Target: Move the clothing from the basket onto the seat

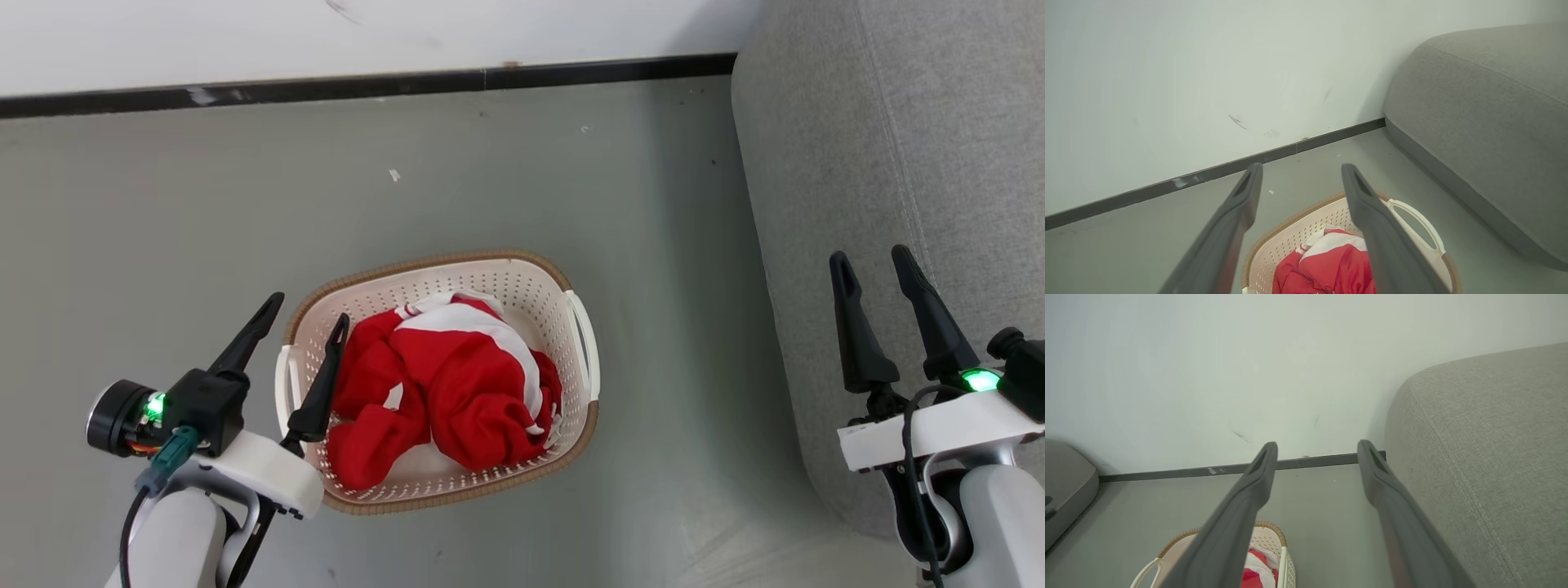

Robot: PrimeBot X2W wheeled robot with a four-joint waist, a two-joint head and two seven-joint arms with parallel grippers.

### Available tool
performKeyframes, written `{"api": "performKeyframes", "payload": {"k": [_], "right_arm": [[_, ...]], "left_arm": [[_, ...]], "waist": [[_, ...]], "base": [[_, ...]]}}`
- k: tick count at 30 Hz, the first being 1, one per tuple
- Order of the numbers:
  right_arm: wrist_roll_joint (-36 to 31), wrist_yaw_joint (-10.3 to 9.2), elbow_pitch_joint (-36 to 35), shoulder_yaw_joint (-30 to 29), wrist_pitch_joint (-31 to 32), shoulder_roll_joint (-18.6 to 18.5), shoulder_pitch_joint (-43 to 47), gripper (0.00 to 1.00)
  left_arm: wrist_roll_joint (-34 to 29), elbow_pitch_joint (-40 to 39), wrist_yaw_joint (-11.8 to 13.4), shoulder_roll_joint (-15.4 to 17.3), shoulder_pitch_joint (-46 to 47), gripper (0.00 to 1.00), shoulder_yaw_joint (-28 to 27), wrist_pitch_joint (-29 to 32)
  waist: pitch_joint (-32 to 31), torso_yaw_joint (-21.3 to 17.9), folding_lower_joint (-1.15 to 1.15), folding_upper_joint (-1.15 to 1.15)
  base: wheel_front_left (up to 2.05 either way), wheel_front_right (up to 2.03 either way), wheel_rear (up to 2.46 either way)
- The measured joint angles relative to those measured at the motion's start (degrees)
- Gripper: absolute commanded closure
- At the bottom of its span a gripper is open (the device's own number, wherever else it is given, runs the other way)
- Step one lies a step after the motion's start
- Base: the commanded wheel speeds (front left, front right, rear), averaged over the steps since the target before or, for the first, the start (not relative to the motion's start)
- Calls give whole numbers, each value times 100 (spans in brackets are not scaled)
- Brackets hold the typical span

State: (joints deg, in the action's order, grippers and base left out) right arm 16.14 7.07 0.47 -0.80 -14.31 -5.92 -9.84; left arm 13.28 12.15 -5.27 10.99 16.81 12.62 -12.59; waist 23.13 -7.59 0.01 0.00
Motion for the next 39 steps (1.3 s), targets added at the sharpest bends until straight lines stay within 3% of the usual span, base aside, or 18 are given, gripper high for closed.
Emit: {"api": "performKeyframes", "payload": {"k": [13,23,39], "right_arm": [[59,0,-90,89,-5,123,-371,0],[101,0,-155,165,-7,233,-713,0],[265,0,-179,292,-7,310,-1105,0]], "left_arm": [[-287,390,-70,134,557,0,376,271],[-316,990,-127,33,1023,0,661,604],[-367,1853,-152,70,1691,0,791,1174]], "waist": [[628,-200,0,0],[1156,-404,0,0],[1877,-771,0,0]], "base": [[0,0,0],[0,0,0],[0,0,0]]}}
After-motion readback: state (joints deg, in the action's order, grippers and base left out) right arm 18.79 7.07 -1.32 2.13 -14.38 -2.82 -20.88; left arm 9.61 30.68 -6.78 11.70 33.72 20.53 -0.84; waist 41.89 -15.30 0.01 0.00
